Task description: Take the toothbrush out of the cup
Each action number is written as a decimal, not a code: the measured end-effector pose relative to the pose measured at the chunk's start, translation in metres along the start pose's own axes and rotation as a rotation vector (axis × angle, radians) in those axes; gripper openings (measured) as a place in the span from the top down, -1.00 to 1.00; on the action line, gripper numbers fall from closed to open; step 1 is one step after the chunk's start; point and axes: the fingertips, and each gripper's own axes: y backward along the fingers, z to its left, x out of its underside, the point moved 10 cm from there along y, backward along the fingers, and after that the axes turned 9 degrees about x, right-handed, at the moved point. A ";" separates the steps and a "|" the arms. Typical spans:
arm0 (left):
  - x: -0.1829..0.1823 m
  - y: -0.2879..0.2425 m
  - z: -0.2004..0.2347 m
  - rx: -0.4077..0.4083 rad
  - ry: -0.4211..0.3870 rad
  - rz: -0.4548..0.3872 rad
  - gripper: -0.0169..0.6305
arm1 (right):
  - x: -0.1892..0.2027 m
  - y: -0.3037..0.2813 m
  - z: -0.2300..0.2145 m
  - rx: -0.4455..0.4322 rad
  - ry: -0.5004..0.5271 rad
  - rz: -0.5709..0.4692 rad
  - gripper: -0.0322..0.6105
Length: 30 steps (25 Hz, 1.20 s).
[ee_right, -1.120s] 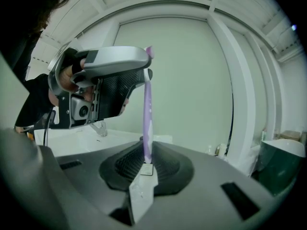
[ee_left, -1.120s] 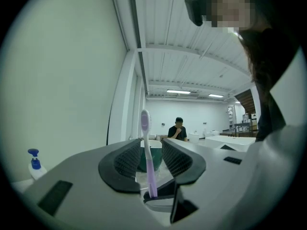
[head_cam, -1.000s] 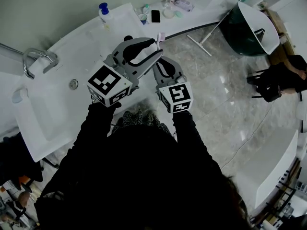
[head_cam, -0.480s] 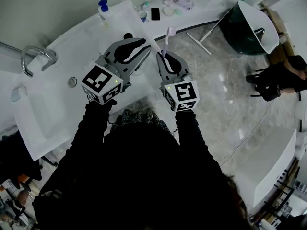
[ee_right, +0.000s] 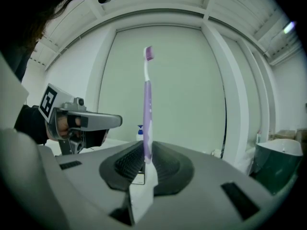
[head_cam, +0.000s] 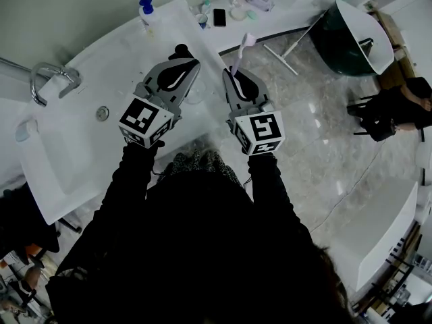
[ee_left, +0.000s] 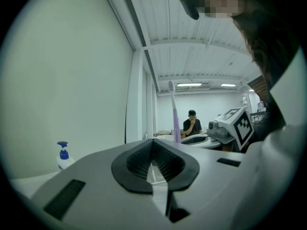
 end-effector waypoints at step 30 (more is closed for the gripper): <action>0.031 0.010 0.002 -0.126 0.050 0.041 0.92 | -0.014 0.010 -0.002 0.007 -0.014 -0.040 0.74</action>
